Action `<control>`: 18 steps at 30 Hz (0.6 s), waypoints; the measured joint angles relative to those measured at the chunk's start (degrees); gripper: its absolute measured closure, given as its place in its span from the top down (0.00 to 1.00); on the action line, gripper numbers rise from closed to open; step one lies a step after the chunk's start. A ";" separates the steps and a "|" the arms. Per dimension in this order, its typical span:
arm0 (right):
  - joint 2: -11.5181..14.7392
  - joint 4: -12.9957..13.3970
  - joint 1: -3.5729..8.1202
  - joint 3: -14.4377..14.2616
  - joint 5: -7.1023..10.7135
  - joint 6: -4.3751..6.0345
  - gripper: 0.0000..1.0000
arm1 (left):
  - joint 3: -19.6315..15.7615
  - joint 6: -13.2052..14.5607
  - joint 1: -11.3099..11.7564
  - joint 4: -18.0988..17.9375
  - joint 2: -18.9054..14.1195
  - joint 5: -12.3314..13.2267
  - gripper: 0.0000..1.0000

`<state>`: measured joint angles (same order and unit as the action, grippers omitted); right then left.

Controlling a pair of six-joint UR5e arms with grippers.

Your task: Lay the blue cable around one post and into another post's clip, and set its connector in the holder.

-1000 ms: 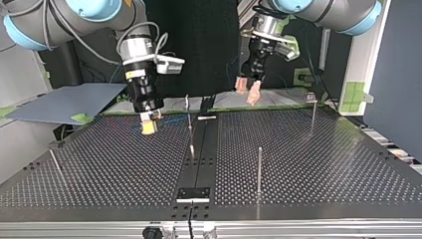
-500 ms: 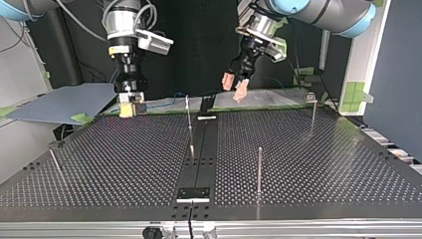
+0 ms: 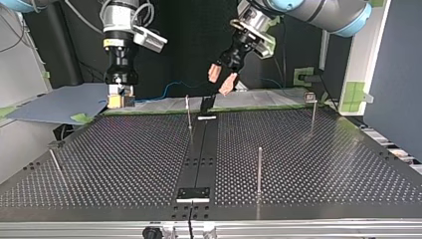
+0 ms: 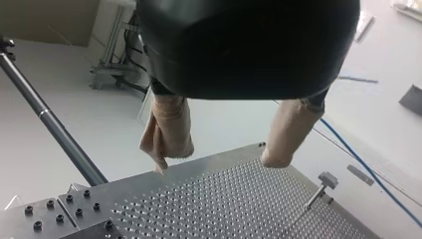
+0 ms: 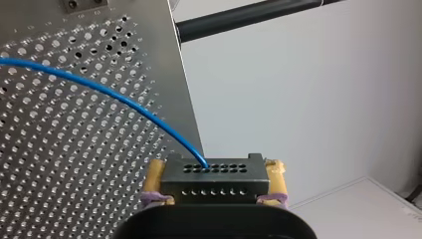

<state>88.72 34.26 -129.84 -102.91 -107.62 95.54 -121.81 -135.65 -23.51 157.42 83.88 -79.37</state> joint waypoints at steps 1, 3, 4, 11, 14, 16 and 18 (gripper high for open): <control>-0.09 0.19 -0.01 -0.05 -0.01 -0.14 0.00 | 0.00 -0.46 -0.11 0.00 0.00 0.05 1.00; -0.21 0.25 -0.03 -0.11 -0.04 -0.14 0.00 | 0.01 -1.55 -0.31 0.00 0.00 0.10 1.00; -0.21 0.17 -0.03 -0.13 -0.06 -0.02 0.00 | 0.01 -2.01 -0.39 0.00 0.00 0.11 1.00; 0.15 0.15 -0.06 -0.13 0.00 0.93 0.00 | 0.01 -5.77 -0.85 0.01 -0.01 0.15 1.00; 0.13 0.59 -0.08 0.02 0.25 0.32 0.00 | 0.01 -7.29 -1.19 0.03 -0.01 0.20 1.00; 0.00 0.88 -0.14 0.14 0.44 0.18 0.00 | 0.01 -8.19 -1.41 0.02 0.00 0.40 1.00; -0.22 1.26 -0.23 0.17 0.66 0.17 0.00 | 0.01 -9.18 -1.66 -0.10 0.02 0.87 1.00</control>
<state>88.50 35.52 -130.07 -102.74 -106.96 95.71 -121.80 -144.82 -25.16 157.33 83.90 -78.50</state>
